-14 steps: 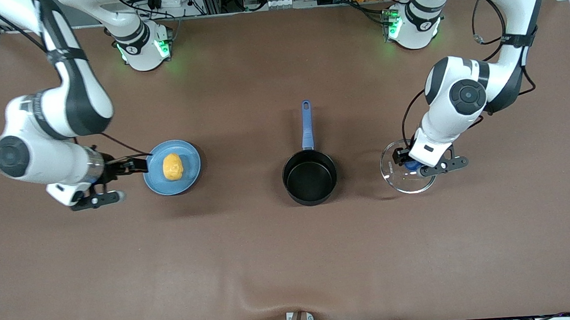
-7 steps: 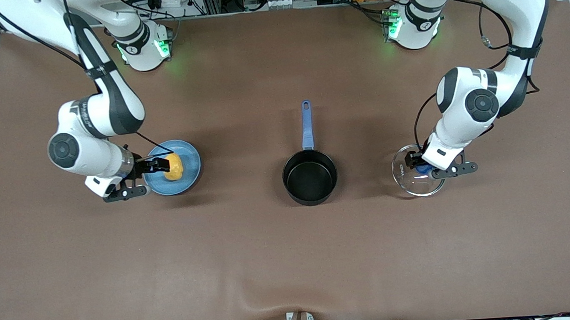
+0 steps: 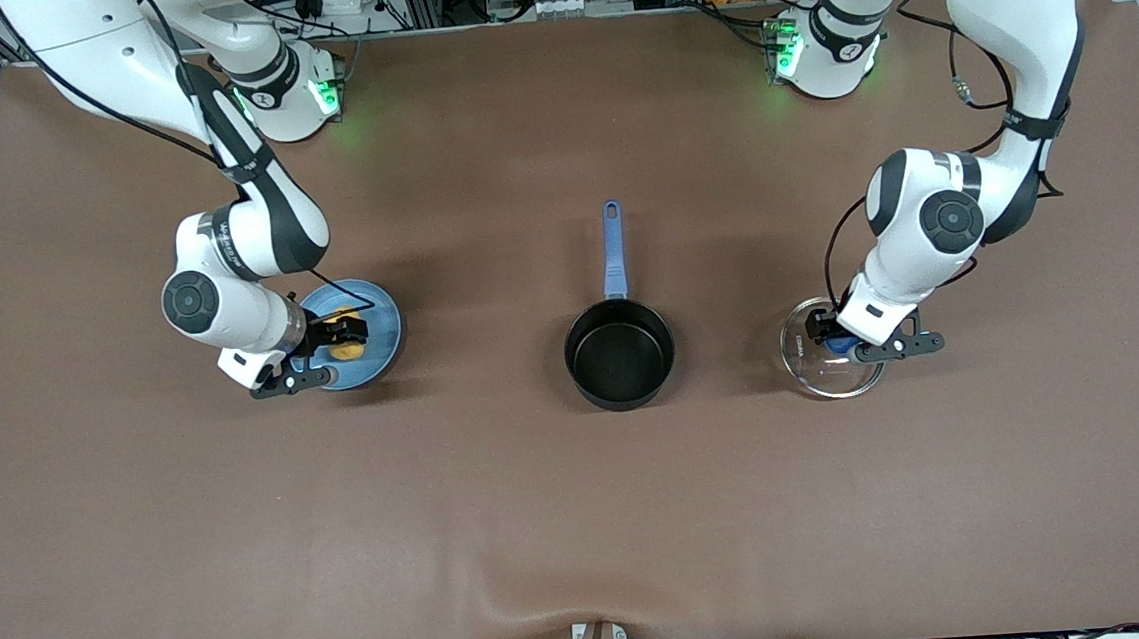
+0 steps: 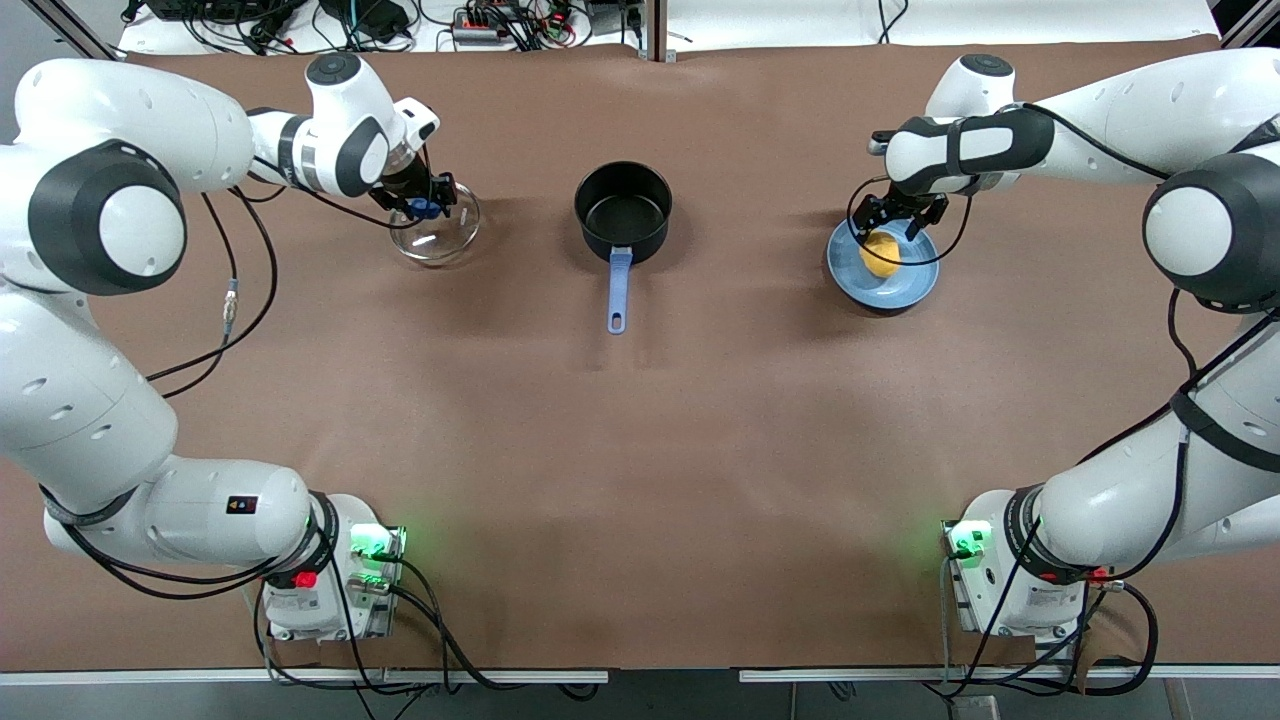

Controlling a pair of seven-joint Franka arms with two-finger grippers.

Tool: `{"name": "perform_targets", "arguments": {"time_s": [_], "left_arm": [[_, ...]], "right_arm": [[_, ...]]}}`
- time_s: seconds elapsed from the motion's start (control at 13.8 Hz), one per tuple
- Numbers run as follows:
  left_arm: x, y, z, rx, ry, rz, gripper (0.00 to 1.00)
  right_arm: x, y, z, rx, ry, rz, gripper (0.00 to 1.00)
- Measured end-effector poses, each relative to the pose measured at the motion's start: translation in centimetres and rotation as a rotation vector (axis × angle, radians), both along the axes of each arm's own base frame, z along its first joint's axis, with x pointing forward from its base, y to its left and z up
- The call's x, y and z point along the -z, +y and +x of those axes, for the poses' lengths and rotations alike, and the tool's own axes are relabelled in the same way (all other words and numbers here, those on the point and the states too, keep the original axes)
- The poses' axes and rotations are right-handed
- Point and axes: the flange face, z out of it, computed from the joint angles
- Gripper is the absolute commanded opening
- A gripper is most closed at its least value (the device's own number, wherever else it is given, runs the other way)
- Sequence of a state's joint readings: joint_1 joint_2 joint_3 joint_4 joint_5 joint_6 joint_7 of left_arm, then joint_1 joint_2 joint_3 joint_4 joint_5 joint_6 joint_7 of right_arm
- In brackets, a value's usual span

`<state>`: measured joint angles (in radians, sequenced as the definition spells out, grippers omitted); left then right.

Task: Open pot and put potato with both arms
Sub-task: 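Lower the right gripper onto the potato while the left gripper holds the lid, then lift the potato with the right gripper while the left gripper sets down the lid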

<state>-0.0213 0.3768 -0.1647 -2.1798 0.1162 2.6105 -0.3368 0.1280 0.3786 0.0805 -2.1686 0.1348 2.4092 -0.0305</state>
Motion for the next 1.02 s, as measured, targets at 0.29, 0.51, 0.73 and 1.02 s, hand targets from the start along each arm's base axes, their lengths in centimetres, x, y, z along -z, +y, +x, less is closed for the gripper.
{"name": "perform_targets", "arguments": {"time_s": [0.29,0.51,0.73,1.02], "left_arm": [[1.0,2.3,0.3,0.007,-0.009,0.025,0.29],[1.2,2.0,0.3,0.011,-0.02,0.019,0.3],[1.5,1.9,0.4,0.013,-0.029,0.013,0.92],[1.4,1.8,0.5,0.013,-0.041,0.01,1.0]], "right_arm": [[0.4,-0.1,-0.4,0.014,0.012,0.007,0.6],[0.5,-0.1,-0.5,0.023,0.017,0.011,0.11],[0.3,0.1,-0.5,0.05,0.02,0.01,0.0],[-3.2,4.0,1.3,0.088,0.045,0.009,0.0]]}}
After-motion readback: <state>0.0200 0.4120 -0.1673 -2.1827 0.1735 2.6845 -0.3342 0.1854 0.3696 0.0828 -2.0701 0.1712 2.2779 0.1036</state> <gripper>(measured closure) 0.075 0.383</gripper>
